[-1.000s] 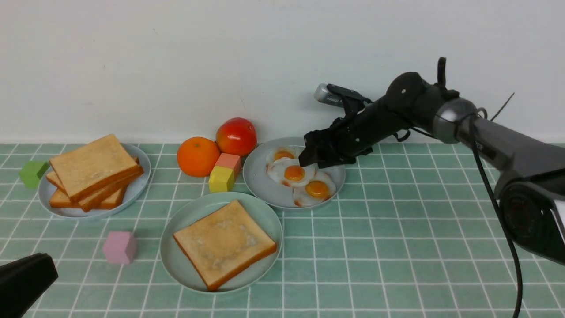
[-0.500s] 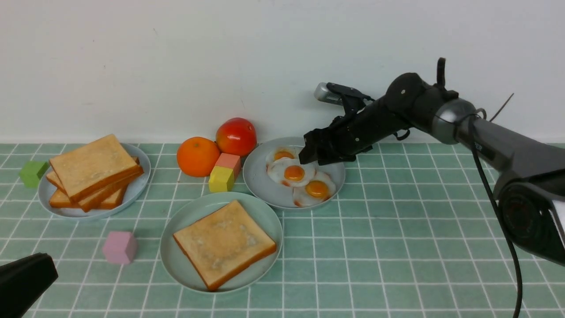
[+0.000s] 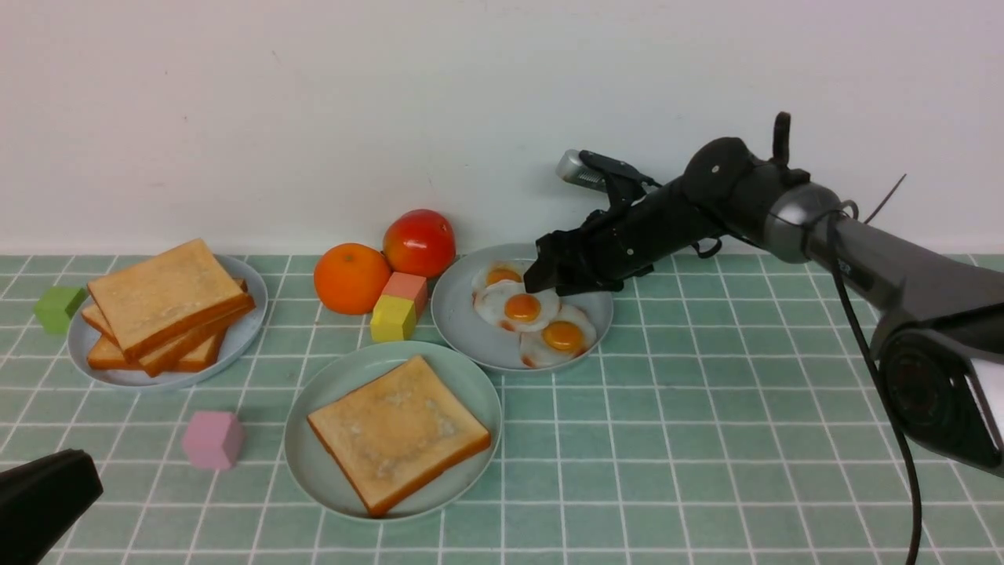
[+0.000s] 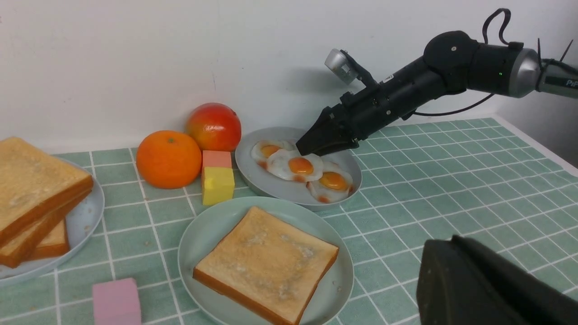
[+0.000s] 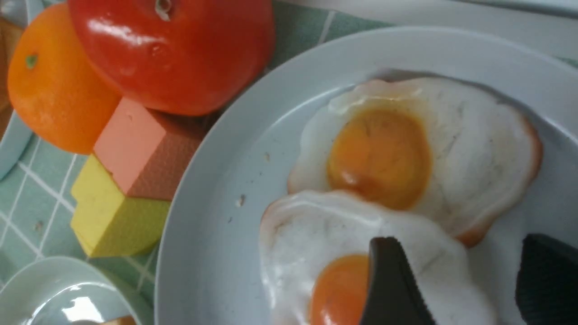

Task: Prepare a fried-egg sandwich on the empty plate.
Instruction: Use the right arm to grab a fried egg, then use the right arm to place the fried egg on the slice of bread in the middle, then use the left arm to grab a slice of bread, then use the left arm to place a slice of bread on the fried egg in the middle

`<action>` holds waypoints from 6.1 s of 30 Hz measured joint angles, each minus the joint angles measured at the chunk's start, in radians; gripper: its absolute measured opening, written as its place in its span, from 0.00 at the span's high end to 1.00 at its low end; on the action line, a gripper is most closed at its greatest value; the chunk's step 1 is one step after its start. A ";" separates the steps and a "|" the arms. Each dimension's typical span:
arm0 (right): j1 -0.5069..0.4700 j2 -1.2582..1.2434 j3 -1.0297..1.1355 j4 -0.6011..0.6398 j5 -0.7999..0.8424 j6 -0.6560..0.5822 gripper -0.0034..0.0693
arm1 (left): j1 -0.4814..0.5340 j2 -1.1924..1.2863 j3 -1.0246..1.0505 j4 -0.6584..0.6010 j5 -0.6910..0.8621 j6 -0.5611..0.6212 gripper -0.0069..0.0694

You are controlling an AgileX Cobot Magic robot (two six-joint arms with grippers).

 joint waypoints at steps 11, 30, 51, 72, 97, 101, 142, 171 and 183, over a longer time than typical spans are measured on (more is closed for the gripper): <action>-0.001 0.000 0.000 0.000 0.047 -0.001 0.62 | 0.000 0.000 0.000 0.008 0.000 0.000 0.92; 0.000 -0.141 0.000 -0.044 0.171 0.001 0.87 | 0.000 0.000 0.000 0.061 0.045 0.000 0.92; 0.141 -0.424 0.496 0.315 0.255 -0.202 0.87 | 0.000 0.000 0.000 0.078 0.099 0.000 0.92; 0.179 -0.267 0.519 0.430 0.048 -0.255 0.68 | 0.000 0.000 0.000 0.076 0.101 -0.015 0.91; 0.153 -1.151 0.736 -0.533 0.369 0.254 0.96 | 0.001 0.643 -0.347 -0.038 0.367 0.070 0.93; 0.179 -1.351 0.893 -0.549 0.307 0.275 0.95 | 0.078 0.856 -0.499 -0.093 0.408 0.234 0.93; 0.180 -1.573 1.155 -0.325 0.232 0.049 0.94 | 0.713 1.695 -1.004 -0.252 0.280 1.291 0.61; 0.180 -1.635 1.155 -0.256 0.311 0.000 0.92 | 0.362 1.340 -0.888 -0.204 0.427 0.854 0.93; 0.180 -1.760 1.155 -0.268 0.310 0.000 0.91 | -0.031 1.432 -0.713 0.076 0.353 0.458 0.93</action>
